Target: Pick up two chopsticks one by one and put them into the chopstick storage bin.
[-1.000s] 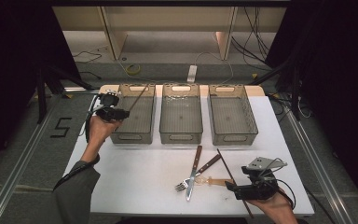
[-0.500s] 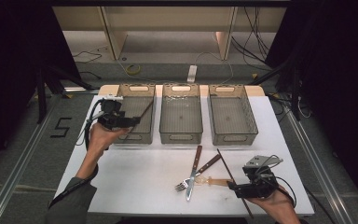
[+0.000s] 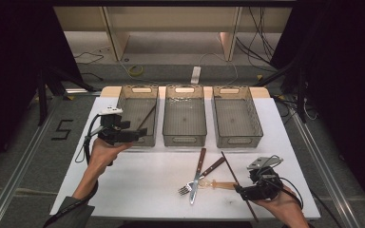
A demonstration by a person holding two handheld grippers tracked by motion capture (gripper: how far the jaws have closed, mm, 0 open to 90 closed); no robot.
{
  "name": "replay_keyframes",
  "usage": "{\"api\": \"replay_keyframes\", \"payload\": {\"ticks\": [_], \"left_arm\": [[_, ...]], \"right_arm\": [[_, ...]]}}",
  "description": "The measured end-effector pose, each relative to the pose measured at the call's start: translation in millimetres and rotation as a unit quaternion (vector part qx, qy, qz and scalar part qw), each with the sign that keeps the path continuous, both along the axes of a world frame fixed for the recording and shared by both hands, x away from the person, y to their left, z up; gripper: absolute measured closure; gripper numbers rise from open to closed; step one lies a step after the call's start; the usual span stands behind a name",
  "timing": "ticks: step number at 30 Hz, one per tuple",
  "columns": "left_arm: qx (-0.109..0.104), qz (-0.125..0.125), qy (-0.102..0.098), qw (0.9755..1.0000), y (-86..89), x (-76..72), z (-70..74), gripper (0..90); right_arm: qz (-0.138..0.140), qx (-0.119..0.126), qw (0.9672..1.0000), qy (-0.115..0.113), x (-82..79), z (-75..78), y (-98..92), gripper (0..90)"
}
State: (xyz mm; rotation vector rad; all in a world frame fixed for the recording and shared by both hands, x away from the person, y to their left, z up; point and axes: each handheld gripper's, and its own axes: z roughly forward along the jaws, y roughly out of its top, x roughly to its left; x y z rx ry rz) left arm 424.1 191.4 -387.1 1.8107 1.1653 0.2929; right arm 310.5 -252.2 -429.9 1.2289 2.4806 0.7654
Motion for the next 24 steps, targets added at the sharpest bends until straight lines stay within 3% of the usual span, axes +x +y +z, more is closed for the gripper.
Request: {"api": "replay_keyframes", "payload": {"ticks": [7, 10, 16, 24], "left_arm": [[0.013, -0.012, -0.009, 0.9998, -8.2, -18.5, -5.8, 15.7], [0.016, -0.016, -0.026, 0.9994, -11.4, -29.2, -9.1, 15.7], [0.022, -0.034, -0.036, 0.9986, -13.9, -45.6, -12.3, 15.6], [0.02, -0.047, -0.031, 0.9982, -14.2, -58.3, -20.9, 15.5]], "right_arm": [[0.0, -0.021, 0.9996, 0.017, 1.6, -1.4, -0.5, 29.4], [0.003, -0.031, 0.9992, 0.026, 2.8, -1.6, -1.5, 33.9], [0.014, -0.057, 0.9969, 0.052, 5.2, -4.1, -1.4, 40.3], [0.028, -0.084, 0.9924, 0.085, 7.1, -11.7, 2.8, 46.4]]}}
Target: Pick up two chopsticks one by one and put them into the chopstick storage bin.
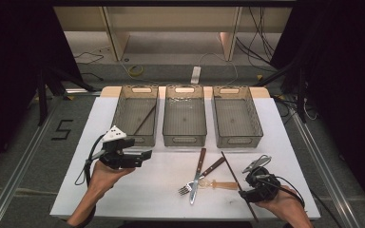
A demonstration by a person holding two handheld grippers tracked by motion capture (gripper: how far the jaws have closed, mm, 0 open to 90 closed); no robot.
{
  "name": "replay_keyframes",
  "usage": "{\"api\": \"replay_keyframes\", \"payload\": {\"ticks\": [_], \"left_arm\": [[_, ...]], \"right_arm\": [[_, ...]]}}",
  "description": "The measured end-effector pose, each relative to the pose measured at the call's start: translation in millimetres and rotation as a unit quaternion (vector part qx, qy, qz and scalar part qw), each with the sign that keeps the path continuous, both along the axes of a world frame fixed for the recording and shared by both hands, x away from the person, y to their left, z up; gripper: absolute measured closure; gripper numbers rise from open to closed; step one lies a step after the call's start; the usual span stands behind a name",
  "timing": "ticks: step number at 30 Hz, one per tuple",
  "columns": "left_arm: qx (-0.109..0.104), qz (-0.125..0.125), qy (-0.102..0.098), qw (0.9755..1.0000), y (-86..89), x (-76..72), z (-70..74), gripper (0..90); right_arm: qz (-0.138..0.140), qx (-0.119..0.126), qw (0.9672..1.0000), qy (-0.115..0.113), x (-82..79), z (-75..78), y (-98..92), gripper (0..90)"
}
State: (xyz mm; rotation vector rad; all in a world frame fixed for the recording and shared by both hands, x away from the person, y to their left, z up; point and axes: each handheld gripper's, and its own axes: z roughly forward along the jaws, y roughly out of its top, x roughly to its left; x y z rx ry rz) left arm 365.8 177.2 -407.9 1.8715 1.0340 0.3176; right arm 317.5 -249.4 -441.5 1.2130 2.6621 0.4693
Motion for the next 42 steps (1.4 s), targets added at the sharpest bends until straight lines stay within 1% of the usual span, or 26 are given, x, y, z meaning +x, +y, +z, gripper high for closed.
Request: {"api": "replay_keyframes", "payload": {"ticks": [1, 4, 6, 9, 12, 14, 16, 18, 21, 24, 27, 30, 33, 36, 38, 42], "left_arm": [[0.002, -0.002, -0.003, 1.0, -0.1, -1.4, -0.7, 15.4], [0.005, -0.008, -0.002, 1.0, -0.8, -4.9, -3.3, 15.1], [0.013, -0.012, -0.003, 0.9998, -1.0, -7.2, -5.5, 14.8], [0.028, -0.012, -0.008, 0.9995, -2.3, -10.7, -7.3, 14.9], [0.034, -0.011, -0.011, 0.9993, -2.9, -13.9, -8.7, 14.9], [0.034, -0.012, -0.008, 0.9993, -3.0, -16.1, -9.6, 14.9], [0.034, -0.013, -0.009, 0.9993, -3.3, -17.8, -10.3, 14.9], [0.034, -0.013, -0.01, 0.9993, -3.6, -19.6, -10.6, 14.9], [0.038, -0.017, -0.011, 0.9991, -4.6, -22.4, -10.9, 14.9], [0.043, -0.018, -0.011, 0.9988, -5.0, -23.0, -12.2, 14.9], [0.041, -0.018, -0.01, 0.9989, -4.9, -23.3, -12.6, 14.9], [0.042, -0.021, -0.011, 0.9988, -5.7, -23.3, -13.3, 14.9], [0.044, -0.022, -0.011, 0.9987, -6.3, -23.1, -14.0, 14.9], [0.041, -0.022, -0.012, 0.9988, -6.2, -23.3, -13.5, 14.9], [0.044, -0.023, -0.012, 0.9987, -6.3, -23.1, -14.1, 15.0], [0.046, -0.026, -0.011, 0.9986, -7.1, -23.2, -14.3, 15.0]], "right_arm": [[0.0, -0.004, 1.0, 0.005, 0.2, -0.6, 0.5, 47.1], [0.005, -0.012, 0.9998, 0.013, 0.2, -3.0, 1.6, 50.5], [0.008, -0.015, 0.9997, 0.019, 0.2, -4.1, 1.4, 53.3], [0.009, -0.021, 0.9994, 0.027, 0.5, -6.2, 1.5, 56.7], [0.011, -0.032, 0.9989, 0.031, 0.4, -7.6, 2.7, 60.0], [0.016, -0.034, 0.9986, 0.037, 0.4, -8.5, 3.8, 61.5], [0.017, -0.038, 0.9983, 0.039, 0.4, -9.1, 4.4, 62.7], [0.017, -0.038, 0.9983, 0.041, 0.7, -9.6, 5.0, 63.3], [0.017, -0.04, 0.9979, 0.049, 1.6, -11.0, 5.1, 65.6], [0.018, -0.046, 0.9973, 0.055, 2.7, -13.1, 5.4, 68.5], [0.019, -0.049, 0.997, 0.058, 4.0, -12.4, 4.5, 71.4], [0.012, -0.046, 0.997, 0.061, 6.6, -12.4, 1.1, 75.0], [0.011, -0.053, 0.9965, 0.063, 9.0, -12.0, -1.5, 78.6], [0.007, -0.054, 0.9964, 0.066, 10.5, -12.0, -2.8, 79.5], [0.004, -0.055, 0.9963, 0.067, 10.9, -12.0, -2.8, 79.9], [0.0, -0.068, 0.9954, 0.067, 12.3, -11.3, -2.1, 81.0]]}}
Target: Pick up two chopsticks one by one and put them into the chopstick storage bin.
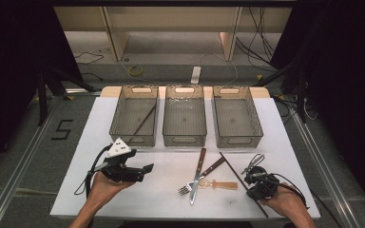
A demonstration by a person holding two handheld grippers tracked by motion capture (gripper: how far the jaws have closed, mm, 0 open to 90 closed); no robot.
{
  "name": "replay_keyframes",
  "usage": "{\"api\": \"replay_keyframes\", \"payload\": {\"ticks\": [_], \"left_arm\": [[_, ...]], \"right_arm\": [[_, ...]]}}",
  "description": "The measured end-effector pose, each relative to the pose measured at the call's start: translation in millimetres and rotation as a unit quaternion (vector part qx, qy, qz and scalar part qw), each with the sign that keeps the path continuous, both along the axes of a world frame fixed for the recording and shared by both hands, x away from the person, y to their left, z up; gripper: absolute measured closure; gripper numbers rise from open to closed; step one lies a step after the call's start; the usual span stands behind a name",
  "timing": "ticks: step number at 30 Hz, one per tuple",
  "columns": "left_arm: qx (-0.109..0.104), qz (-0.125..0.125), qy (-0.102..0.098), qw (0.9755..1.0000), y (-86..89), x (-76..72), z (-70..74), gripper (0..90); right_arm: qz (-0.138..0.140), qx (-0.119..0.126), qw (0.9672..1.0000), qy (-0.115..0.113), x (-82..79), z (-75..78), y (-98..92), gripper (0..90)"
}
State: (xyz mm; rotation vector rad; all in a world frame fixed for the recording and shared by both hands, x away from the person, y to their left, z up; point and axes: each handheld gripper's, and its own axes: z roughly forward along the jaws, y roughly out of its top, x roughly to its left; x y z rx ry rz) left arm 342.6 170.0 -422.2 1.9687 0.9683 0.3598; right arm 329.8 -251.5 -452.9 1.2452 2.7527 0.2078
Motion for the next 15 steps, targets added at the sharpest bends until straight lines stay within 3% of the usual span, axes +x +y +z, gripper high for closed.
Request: {"api": "replay_keyframes", "payload": {"ticks": [11, 15], "left_arm": [[0.001, 0.001, 0.001, 1.0, 0.3, 0.7, -0.9, 15.2], [0.001, 0.002, 0.002, 1.0, 0.2, 0.9, -1.3, 15.2]], "right_arm": [[-0.015, -0.012, 0.9998, 0.0, 8.9, 1.1, -12.1, 84.8], [-0.02, -0.007, 0.9998, 0.002, 10.5, 1.2, -16.6, 85.1]]}}
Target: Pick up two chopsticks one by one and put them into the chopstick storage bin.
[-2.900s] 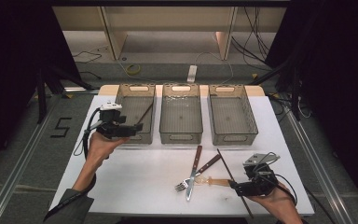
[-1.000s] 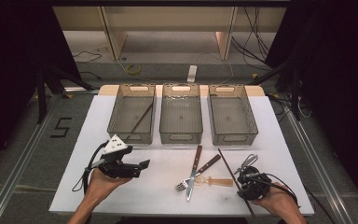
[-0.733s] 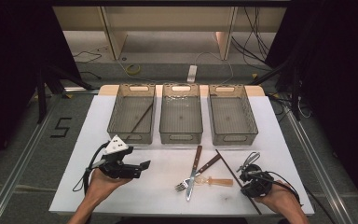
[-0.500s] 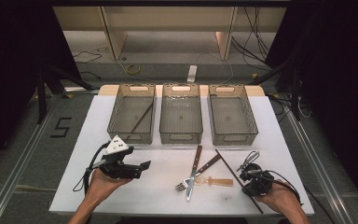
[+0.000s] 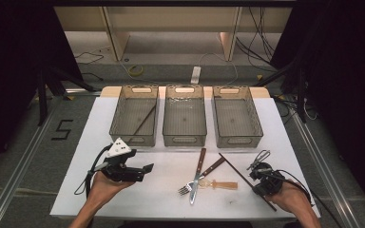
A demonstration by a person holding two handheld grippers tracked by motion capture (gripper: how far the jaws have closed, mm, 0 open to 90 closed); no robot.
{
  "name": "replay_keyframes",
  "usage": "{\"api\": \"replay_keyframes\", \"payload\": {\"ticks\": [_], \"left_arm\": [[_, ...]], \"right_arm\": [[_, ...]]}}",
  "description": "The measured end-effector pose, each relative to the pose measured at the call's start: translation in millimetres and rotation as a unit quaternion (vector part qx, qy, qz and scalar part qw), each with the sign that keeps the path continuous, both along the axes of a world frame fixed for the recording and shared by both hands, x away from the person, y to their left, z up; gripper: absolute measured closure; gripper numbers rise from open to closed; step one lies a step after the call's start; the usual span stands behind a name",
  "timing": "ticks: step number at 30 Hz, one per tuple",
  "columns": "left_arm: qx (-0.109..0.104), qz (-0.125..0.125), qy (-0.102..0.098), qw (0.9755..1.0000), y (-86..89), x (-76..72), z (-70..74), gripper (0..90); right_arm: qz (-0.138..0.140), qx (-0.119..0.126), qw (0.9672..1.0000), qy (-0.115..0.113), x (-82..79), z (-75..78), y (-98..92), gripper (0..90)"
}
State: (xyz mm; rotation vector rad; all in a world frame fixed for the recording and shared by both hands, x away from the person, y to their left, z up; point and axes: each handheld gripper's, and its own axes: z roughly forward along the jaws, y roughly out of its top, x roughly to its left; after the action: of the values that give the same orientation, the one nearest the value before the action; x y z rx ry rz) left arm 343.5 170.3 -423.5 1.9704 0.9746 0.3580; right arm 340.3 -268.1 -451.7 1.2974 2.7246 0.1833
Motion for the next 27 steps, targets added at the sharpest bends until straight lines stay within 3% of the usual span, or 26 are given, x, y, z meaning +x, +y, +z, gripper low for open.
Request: {"api": "replay_keyframes", "payload": {"ticks": [7, 14, 20, 27], "left_arm": [[0.004, -0.005, 0.003, 1.0, -1.3, -0.2, -0.6, 15.3], [0.0, -0.009, 0.006, 0.9999, -2.1, -0.2, -0.8, 15.4], [0.006, -0.025, 0.011, 0.9996, -10.2, -1.7, -1.9, 15.3], [0.01, -0.061, 0.006, 0.9981, -23.4, -5.8, 4.1, 15.3]], "right_arm": [[-0.005, -0.003, 1.0, -0.002, 0.0, 0.7, -1.4, 85.4], [-0.001, 0.001, 0.9997, -0.025, -1.6, 8.8, -5.7, 85.5], [0.044, 0.02, 0.9976, -0.049, -10.4, 23.0, 12.2, 85.4], [0.097, 0.04, 0.993, -0.054, -15.0, 33.9, 40.8, 85.4]]}}
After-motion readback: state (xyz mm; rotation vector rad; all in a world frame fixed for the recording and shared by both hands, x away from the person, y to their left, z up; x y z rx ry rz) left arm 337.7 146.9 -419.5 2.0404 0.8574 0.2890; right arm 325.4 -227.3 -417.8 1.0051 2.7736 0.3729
